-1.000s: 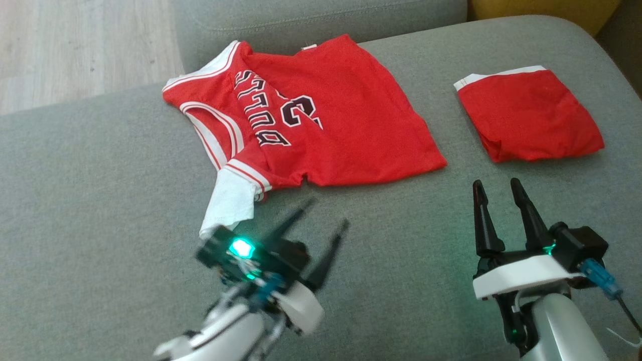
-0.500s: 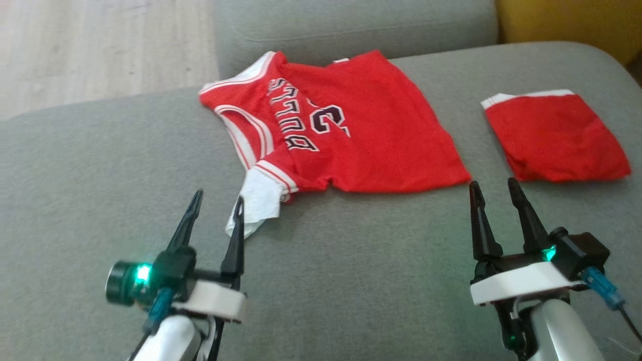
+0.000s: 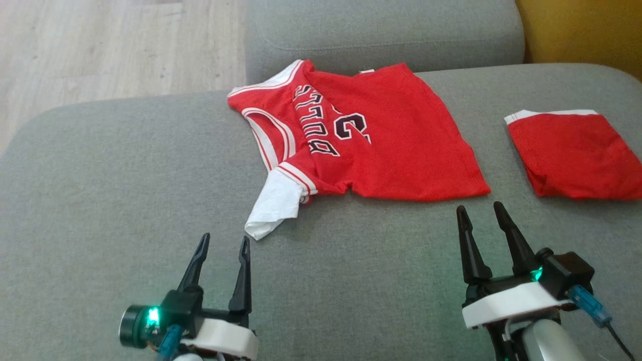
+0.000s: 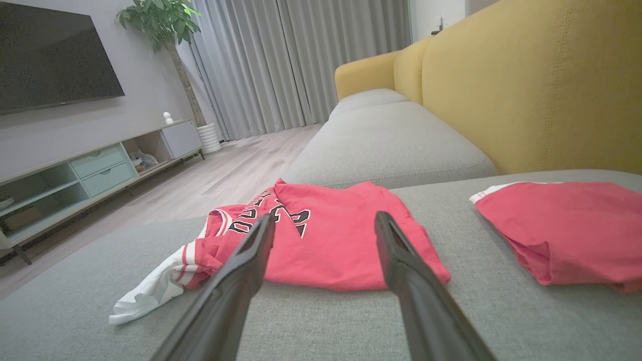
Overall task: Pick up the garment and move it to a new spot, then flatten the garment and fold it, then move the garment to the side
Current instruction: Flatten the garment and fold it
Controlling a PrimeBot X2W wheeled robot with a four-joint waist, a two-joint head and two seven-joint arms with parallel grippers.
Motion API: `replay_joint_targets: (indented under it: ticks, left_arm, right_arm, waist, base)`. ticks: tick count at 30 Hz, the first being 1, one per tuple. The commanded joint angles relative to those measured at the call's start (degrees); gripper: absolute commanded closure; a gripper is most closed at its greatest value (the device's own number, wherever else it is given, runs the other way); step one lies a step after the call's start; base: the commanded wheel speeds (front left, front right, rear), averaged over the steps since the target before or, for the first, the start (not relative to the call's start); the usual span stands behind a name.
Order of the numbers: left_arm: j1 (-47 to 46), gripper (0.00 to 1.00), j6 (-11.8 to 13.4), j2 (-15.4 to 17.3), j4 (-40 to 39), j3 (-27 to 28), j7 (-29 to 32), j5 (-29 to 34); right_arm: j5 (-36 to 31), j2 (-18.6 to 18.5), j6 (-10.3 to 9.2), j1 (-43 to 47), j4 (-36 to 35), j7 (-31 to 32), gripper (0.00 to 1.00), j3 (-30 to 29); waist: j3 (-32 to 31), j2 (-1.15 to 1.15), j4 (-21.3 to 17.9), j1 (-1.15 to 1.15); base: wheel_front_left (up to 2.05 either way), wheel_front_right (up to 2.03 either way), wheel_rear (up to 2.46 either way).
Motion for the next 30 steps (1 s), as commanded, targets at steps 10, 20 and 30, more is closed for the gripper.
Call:
replay_joint_targets:
  ticks: [10,20,30]
  left_arm:
    - [-13.4,0.0,-6.9,2.1,9.1,-3.1,3.1,5.4]
    - [-23.0,0.0,-8.2,1.3,22.5,-7.8,4.6,11.1]
    - [-27.2,0.93,-5.8,0.6,29.6,-8.1,2.3,12.7]
  right_arm:
    - [-0.3,-0.3,-0.05,-3.6,-2.6,-0.6,0.0,1.8]
    - [0.0,-0.3,-0.05,-5.6,-1.8,-0.6,0.0,1.4]
    - [0.5,-0.3,-0.05,-6.2,-1.7,-0.6,0.0,1.1]
  waist:
    - [4.8,0.0,-3.7,0.01]
    - [8.4,0.0,-7.7,0.01]
    - [9.3,0.0,-9.4,0.01]
  base:
    - [0.0,0.0,0.0]
    - [0.0,0.0,0.0]
    - [0.0,0.0,0.0]
